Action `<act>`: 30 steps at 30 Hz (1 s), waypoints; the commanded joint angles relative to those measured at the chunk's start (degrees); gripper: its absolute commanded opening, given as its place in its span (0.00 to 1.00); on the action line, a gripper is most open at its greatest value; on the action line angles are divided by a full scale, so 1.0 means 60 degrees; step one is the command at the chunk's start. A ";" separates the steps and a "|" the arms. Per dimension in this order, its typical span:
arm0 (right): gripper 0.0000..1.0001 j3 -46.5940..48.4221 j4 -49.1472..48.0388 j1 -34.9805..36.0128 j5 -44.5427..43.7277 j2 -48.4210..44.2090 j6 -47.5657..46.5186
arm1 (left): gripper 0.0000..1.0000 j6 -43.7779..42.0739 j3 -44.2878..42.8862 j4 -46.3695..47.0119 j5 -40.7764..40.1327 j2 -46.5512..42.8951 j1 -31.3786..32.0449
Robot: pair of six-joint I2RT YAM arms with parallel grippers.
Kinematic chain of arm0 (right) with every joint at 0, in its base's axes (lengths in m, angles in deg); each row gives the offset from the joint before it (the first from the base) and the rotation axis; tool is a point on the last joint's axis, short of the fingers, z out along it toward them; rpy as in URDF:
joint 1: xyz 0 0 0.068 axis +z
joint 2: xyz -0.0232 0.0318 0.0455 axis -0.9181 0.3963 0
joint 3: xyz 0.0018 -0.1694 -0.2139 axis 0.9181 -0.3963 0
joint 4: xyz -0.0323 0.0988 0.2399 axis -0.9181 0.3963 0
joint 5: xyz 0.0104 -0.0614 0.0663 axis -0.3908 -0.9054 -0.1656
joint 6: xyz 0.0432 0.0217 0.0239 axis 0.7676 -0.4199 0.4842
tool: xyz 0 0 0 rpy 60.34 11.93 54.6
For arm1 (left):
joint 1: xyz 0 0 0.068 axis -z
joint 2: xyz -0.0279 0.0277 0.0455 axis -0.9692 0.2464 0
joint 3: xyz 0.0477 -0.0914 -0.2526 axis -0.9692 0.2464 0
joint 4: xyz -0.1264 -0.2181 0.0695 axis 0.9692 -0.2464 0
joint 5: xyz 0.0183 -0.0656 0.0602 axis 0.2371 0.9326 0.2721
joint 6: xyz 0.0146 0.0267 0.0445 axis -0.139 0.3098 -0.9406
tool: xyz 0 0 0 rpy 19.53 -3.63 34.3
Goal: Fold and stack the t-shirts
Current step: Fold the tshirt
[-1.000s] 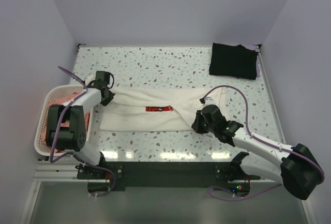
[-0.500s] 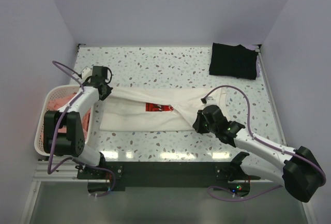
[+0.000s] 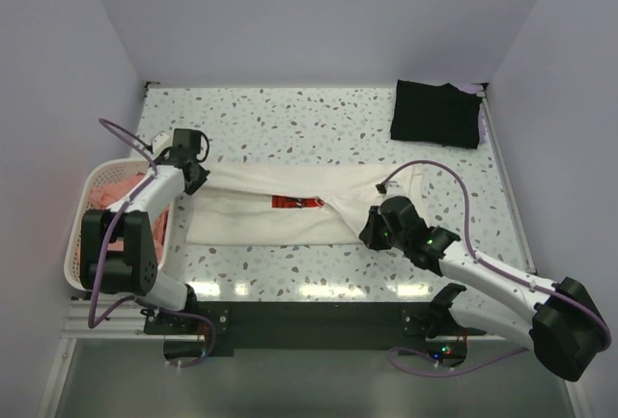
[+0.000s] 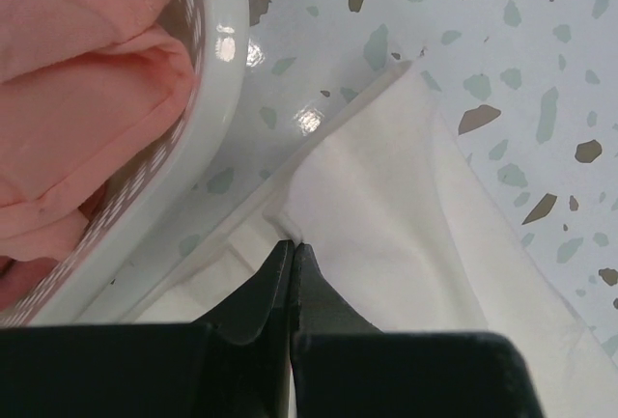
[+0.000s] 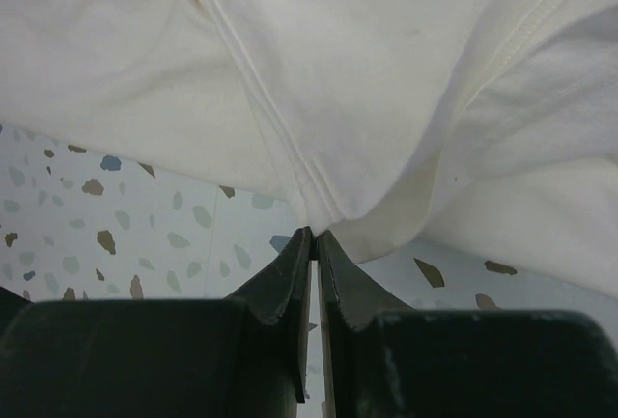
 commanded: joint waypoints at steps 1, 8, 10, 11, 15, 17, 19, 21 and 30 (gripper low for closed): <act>0.10 0.0102 -0.0411 0.0027 0.0446 -0.0121 0.0220 | 0.00 0.0084 0.0243 0.0056 -0.0260 -0.0358 -0.0102; 0.10 0.0086 -0.1907 0.0027 0.1575 0.1121 0.0879 | 0.02 0.0011 0.0698 0.0496 0.0180 -0.0446 -0.0102; 0.10 0.0306 -0.2375 0.0027 0.1589 0.1460 0.0923 | 0.11 -0.0091 0.0698 0.0554 0.0326 -0.0446 -0.0102; 0.10 0.0365 -0.2477 0.0027 0.1590 0.1607 0.0967 | 0.14 -0.0121 0.0684 0.0583 0.0370 -0.0446 -0.0102; 0.18 0.0936 -0.2858 0.0012 0.1633 0.2412 0.1012 | 0.37 -0.0354 0.0625 0.0686 0.0677 -0.0504 -0.0102; 0.22 0.1170 -0.2874 0.0027 0.1663 0.2618 0.0997 | 0.44 -0.0443 0.0537 0.0657 0.0852 -0.0519 -0.0087; 0.27 0.1594 -0.2625 0.0027 0.1692 0.2765 0.0939 | 0.48 -0.0604 0.0435 0.0657 0.1000 -0.0563 -0.0087; 0.32 0.1902 -0.2116 0.0027 0.1591 0.2649 0.0836 | 0.51 -0.0765 0.0347 0.0598 0.1175 -0.0636 -0.0058; 0.64 0.2956 0.1895 -0.0587 -0.0679 0.0350 -0.0320 | 0.61 -0.2229 -0.0209 0.0481 0.1792 -0.1149 0.1346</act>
